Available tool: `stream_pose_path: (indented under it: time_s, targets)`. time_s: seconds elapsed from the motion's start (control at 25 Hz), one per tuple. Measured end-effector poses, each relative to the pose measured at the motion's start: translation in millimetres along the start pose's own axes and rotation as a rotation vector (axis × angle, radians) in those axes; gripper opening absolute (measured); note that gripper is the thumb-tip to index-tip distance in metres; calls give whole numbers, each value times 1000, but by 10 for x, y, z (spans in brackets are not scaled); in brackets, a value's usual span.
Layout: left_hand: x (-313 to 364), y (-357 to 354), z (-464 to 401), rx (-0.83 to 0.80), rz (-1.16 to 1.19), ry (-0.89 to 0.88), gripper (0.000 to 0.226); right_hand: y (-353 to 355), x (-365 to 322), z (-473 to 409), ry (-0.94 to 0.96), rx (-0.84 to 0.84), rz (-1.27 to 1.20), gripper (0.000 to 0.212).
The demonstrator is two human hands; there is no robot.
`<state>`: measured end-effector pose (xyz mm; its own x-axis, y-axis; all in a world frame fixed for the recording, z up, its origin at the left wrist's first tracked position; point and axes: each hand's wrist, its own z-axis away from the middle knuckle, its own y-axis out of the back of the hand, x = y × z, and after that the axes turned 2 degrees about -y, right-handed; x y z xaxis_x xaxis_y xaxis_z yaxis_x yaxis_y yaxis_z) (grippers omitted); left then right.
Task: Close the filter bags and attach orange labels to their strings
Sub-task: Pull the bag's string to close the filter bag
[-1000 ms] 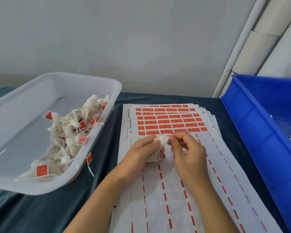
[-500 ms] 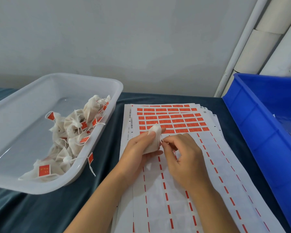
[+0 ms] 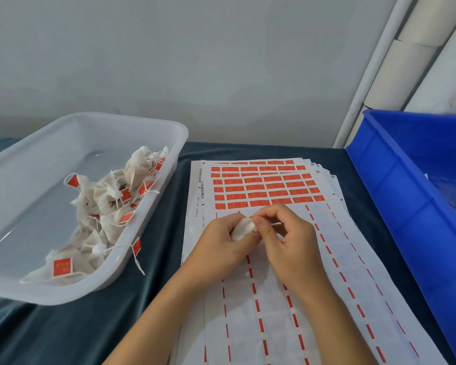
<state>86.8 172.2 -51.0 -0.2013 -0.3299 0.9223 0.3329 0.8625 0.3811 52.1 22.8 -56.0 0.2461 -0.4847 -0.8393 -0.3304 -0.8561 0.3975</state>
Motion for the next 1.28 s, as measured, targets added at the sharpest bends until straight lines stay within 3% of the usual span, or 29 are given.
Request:
stream_pose_path:
  time_s: [0.2,0.48,0.72,0.92,1.28]
  targets:
    - [-66,-54,-4,142,-52,-19,15,26,-26,-10,-5,24,-49,2]
    - [-56,-60,35,113,-91,-159,12,82,-31,-29,-207,15,-223,21]
    - [27,-31,64,115,140,-221,6,140,-37,-61,-356,-100,-426,26]
    - [6,-25,25,205,251,-116,6,71,-26,-31,-289,-115,-307,11]
    - [19,-20,-8,233,270,21,11,17,17,-32,-176,-125,-109,7]
